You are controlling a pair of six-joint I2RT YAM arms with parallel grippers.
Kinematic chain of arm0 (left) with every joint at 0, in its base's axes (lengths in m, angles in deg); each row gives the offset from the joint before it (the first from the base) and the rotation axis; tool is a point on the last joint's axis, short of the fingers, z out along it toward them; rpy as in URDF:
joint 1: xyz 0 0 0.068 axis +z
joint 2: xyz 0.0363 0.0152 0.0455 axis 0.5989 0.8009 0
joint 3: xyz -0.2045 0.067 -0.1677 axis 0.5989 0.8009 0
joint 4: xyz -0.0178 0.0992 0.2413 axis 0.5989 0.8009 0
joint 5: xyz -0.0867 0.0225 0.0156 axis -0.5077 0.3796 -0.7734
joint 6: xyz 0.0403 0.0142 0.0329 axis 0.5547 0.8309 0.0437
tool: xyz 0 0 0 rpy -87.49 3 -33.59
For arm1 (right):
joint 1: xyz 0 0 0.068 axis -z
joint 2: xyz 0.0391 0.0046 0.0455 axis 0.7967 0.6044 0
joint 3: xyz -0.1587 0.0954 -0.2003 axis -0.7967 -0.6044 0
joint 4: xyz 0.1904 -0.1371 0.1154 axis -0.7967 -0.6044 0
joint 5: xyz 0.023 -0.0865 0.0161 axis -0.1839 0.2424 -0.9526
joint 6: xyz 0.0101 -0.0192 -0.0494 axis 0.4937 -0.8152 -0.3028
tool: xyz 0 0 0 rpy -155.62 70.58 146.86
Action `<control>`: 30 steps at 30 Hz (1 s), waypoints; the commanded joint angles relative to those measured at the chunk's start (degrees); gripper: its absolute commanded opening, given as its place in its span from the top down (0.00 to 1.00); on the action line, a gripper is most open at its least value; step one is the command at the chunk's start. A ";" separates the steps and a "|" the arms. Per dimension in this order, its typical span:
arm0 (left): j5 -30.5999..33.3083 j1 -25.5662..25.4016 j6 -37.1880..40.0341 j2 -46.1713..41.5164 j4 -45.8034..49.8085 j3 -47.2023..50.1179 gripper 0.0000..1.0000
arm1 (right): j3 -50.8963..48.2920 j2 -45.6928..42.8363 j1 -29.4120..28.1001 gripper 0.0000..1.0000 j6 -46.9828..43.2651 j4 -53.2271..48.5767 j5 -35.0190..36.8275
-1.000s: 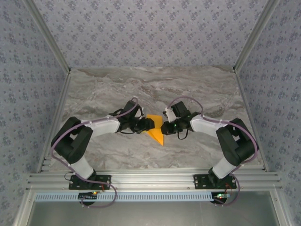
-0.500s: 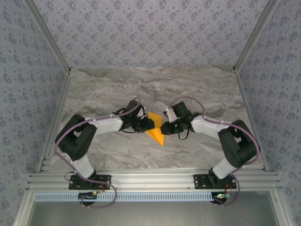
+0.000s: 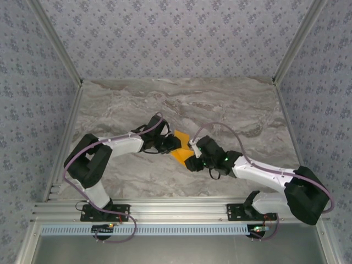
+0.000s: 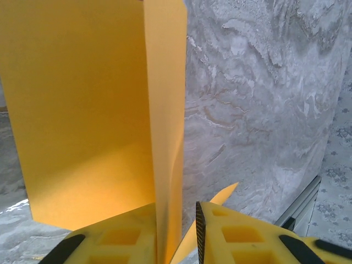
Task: Fold a paper plane with a square sheet of paper (fold left side to right side)
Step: Fourth fold the wing at the center of the table.
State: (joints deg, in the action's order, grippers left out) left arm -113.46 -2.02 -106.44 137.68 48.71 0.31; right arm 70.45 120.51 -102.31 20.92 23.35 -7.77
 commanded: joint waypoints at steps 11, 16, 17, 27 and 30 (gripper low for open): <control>0.52 -0.41 -1.34 -1.56 2.00 -2.53 0.77 | 3.03 11.94 -7.23 0.54 -3.82 6.67 12.59; 0.57 -0.31 -1.26 -1.47 2.44 -2.97 0.76 | 4.09 14.24 -7.89 0.56 -4.00 6.47 14.34; 0.60 -0.32 -1.27 -1.50 2.48 -2.97 0.76 | 4.36 14.57 -7.90 0.56 -3.91 6.28 14.71; 0.68 -0.27 -0.99 -1.90 3.05 -3.14 0.75 | 5.42 16.43 -7.89 0.67 -3.58 4.63 15.87; 0.62 0.07 -0.64 -2.64 3.61 -3.32 0.71 | 5.42 16.30 -7.88 0.74 -3.23 3.94 15.20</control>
State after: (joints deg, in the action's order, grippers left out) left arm -113.05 -1.95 -107.38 137.46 50.74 -0.93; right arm 74.19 136.16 -109.85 17.40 29.03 6.63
